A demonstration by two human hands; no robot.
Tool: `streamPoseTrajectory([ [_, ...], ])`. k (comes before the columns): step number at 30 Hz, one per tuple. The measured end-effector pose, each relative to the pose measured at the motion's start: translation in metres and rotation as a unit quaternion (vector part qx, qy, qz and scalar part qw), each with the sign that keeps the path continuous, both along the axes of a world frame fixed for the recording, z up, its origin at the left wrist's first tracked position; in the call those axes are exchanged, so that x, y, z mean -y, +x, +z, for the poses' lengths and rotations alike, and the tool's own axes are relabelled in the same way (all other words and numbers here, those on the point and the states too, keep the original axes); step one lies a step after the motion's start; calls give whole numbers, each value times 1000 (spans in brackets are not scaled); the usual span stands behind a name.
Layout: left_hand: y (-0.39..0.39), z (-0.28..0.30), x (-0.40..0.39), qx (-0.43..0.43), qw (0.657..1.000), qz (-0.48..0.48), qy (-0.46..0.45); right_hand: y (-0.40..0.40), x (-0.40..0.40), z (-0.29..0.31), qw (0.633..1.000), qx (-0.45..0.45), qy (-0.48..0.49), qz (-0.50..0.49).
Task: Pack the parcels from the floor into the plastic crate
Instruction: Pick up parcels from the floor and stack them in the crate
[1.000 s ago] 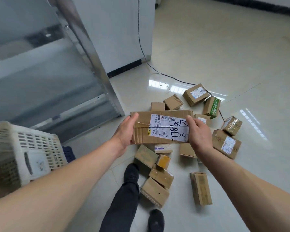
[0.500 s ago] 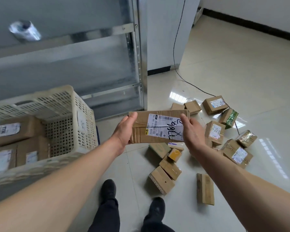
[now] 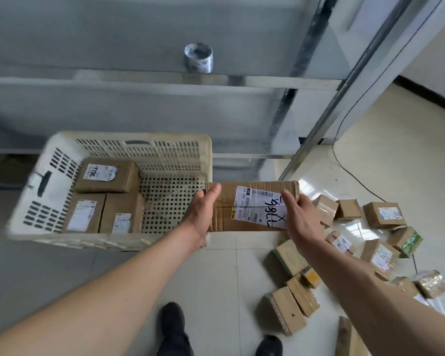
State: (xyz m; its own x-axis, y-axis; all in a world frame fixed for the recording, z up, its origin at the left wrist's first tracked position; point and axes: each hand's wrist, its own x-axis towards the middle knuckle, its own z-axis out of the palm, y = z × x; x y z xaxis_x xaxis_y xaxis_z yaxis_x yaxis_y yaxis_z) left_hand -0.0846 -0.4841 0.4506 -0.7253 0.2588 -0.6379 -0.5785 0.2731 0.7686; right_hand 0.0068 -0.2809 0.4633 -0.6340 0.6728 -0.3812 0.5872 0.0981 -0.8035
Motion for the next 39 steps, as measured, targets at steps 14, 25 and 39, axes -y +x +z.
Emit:
streamPoseTrajectory([
  [14,-138,-20,154,36,993,108,-32,-163,148,-34,994,16,-29,107],
  [25,-221,-65,169,47,991,107,-72,-253,166,-105,982,85,-64,153],
  [39,-335,-222,185,75,991,30,-107,-356,193,-253,979,131,-122,94],
])
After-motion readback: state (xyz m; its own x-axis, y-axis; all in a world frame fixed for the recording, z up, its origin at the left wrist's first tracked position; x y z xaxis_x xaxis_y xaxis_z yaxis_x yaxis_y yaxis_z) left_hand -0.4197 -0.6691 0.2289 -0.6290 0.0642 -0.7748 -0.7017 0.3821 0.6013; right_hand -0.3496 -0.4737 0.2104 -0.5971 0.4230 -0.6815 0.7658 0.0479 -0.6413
